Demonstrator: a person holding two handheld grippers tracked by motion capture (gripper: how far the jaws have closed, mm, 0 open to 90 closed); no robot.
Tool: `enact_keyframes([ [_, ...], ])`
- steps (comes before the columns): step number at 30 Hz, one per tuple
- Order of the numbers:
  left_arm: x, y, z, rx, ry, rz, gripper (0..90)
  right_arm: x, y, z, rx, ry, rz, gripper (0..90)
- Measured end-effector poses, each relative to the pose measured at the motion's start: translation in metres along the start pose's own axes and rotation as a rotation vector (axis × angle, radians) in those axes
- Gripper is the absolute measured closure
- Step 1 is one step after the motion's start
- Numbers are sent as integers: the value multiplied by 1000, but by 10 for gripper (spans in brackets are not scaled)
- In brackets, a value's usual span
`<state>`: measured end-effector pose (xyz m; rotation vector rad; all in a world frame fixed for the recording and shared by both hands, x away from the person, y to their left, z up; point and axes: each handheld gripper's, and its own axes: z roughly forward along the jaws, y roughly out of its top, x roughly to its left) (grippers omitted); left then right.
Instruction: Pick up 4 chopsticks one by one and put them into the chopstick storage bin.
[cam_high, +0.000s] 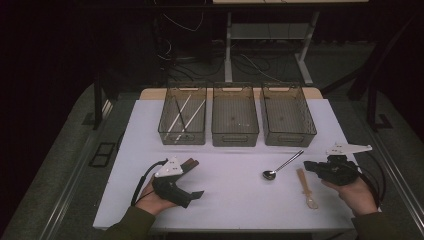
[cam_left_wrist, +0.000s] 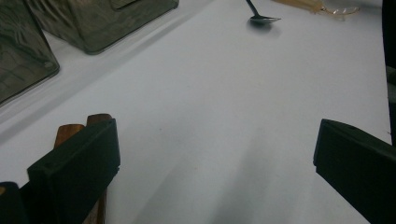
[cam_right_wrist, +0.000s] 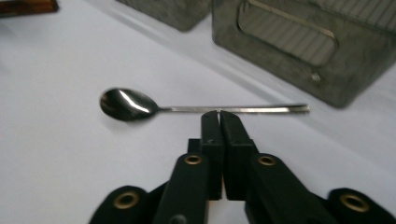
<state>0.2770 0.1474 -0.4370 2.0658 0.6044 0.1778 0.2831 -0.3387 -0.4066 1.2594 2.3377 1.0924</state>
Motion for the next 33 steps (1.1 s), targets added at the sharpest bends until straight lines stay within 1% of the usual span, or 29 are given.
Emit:
enact_keyframes([
  [5, 0, 0, 0, -1, 1, 3, 0, -10, -6, 10, 44, -35, 13, 900],
  [7, 0, 0, 0, 1, 1, 6, 0, -13, -8, 14, 58, -43, 31, 900],
  [9, 0, 1, 0, 5, -1, 10, 0, -16, -10, 18, 74, -49, 36, 900],
  [11, 0, 0, 0, 2, -1, 11, 0, -18, -12, 21, 87, -52, 39, 900],
  [12, -1, 1, 0, 3, 0, 10, 0, -19, -12, 23, 94, -49, 52, 900],
  [18, -1, 1, 0, 2, 0, 10, 0, -19, -14, 30, 122, -51, 51, 900],
  [20, -1, 1, 0, 4, 0, 11, 0, -19, -13, 29, 118, -51, 56, 900],
  [22, -1, 1, 0, 4, 0, 10, 0, -19, -12, 26, 101, -47, 64, 900],
  [24, 0, 1, 1, 5, 2, 10, 0, -18, -12, 25, 89, -44, 57, 900],
  [28, -1, 1, 0, 8, 3, 12, 0, -17, -13, 27, 117, -56, 63, 900],
  [29, -1, 1, 0, 7, 3, 10, 0, -17, -14, 26, 121, -53, 64, 900],
  [33, -1, 1, 0, 6, 3, 10, 0, -12, -17, 18, 114, -38, 61, 900],
])
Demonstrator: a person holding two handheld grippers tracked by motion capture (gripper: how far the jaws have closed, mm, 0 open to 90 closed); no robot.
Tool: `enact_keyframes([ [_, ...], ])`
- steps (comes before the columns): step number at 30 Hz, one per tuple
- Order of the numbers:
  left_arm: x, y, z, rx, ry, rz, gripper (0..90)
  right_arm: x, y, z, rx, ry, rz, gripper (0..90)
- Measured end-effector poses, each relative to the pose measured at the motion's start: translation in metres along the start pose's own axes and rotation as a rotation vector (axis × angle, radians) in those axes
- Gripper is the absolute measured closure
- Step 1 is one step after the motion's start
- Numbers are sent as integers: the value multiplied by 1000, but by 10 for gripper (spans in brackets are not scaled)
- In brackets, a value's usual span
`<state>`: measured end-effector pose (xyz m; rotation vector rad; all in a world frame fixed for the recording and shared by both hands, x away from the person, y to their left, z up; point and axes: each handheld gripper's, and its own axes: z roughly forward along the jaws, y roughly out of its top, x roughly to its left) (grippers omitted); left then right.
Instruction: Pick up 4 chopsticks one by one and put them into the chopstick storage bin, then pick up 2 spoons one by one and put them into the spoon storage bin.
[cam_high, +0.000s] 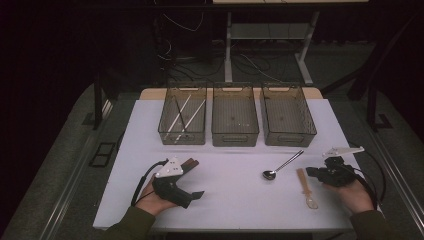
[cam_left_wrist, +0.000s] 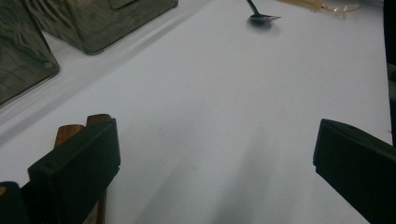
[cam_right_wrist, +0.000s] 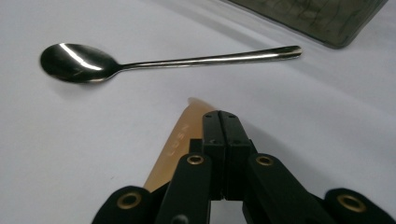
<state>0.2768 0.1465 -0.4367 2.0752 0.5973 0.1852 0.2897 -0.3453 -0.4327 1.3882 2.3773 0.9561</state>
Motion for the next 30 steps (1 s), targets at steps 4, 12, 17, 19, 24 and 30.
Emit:
enact_keyframes([
  [4, -1, 0, 0, 3, -1, 4, 0, 4, -1, 2, 16, -1, -4, 900],
  [12, -1, 0, 0, 0, -1, 2, 0, 4, 1, 2, -24, -3, 25, 743],
  [17, -1, 0, 0, 0, -1, 2, 0, 5, 3, 3, -30, 28, 44, 621],
  [19, -1, 0, 0, -1, 0, 0, 0, 7, 2, 5, -24, 27, 46, 598],
  [24, -1, 1, 1, 6, 1, 6, 0, 9, 2, 12, -2, 20, 30, 579],
  [30, -1, 1, 0, 7, 1, 7, 0, 15, 1, 19, 18, -8, -6, 577],
])
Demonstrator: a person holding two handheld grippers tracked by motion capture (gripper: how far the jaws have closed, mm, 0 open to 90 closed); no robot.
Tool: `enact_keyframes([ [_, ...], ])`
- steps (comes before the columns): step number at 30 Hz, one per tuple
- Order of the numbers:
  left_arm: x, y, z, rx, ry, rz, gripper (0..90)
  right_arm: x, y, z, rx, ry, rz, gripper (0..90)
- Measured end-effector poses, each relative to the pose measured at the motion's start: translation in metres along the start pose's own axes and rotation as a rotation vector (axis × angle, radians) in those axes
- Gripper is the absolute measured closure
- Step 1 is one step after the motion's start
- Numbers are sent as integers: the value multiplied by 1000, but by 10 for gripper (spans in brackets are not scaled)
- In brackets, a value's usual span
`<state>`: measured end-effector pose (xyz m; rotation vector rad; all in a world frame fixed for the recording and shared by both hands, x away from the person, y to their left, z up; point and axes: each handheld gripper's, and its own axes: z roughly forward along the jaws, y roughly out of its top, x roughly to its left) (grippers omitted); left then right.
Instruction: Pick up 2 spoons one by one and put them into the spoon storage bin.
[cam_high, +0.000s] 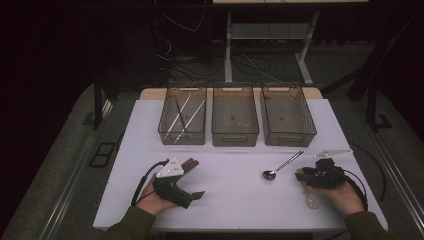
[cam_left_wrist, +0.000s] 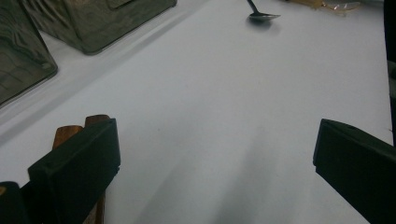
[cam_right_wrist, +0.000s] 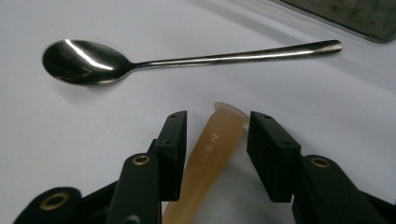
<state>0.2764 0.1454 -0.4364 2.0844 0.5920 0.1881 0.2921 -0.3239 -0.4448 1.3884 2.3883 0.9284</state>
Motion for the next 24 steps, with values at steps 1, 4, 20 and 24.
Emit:
enact_keyframes([
  [1, 0, 0, 0, -3, 0, -1, 0, 2, 0, 1, 3, -12, -10, 578],
  [4, 0, 0, 1, 1, -1, -1, 0, 6, 0, 1, 11, -44, -33, 588],
  [20, 1, 0, 1, 4, -4, -2, 0, 8, 1, 2, 16, -59, -64, 736],
  [24, 2, -1, 2, 0, -8, -8, 0, 7, 1, 2, 13, -52, -64, 734],
])
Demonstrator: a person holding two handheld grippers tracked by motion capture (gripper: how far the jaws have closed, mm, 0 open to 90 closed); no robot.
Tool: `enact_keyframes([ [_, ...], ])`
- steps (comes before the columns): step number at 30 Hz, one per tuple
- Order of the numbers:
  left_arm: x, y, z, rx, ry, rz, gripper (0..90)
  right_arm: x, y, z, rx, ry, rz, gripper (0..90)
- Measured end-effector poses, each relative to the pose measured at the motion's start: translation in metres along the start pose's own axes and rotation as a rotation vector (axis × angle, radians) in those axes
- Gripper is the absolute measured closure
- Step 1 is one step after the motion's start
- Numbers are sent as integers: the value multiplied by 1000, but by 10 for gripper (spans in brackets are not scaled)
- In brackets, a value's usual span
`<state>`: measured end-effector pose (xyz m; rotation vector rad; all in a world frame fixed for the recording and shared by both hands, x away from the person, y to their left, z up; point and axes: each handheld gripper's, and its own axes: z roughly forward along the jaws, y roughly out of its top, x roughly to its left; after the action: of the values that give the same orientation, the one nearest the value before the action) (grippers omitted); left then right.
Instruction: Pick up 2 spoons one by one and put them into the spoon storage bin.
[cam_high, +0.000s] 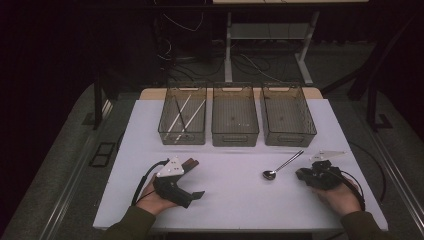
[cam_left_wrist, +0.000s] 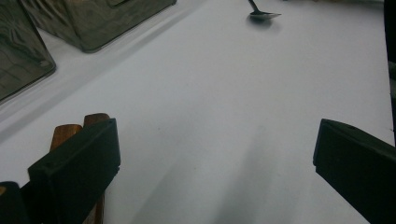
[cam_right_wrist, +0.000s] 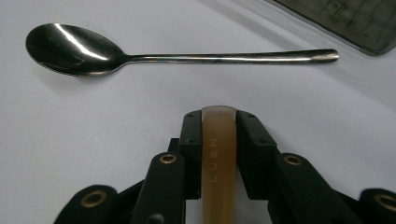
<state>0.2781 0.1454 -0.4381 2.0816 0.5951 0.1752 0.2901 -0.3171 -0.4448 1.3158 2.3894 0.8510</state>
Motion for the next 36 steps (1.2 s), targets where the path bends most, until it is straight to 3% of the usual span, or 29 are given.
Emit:
enact_keyframes([
  [7, -1, 0, -1, 0, -1, 3, 0, -4, -1, 0, -11, 22, -18, 735],
  [13, -2, 1, 0, -4, -1, 5, 0, -9, 0, -2, -23, 40, -6, 736],
  [23, -1, 1, 1, -1, -3, 2, 0, -17, 1, -14, -89, 82, 34, 736],
  [36, 0, -1, 1, 4, -8, -5, 0, -13, 18, -27, -174, 138, 61, 736],
])
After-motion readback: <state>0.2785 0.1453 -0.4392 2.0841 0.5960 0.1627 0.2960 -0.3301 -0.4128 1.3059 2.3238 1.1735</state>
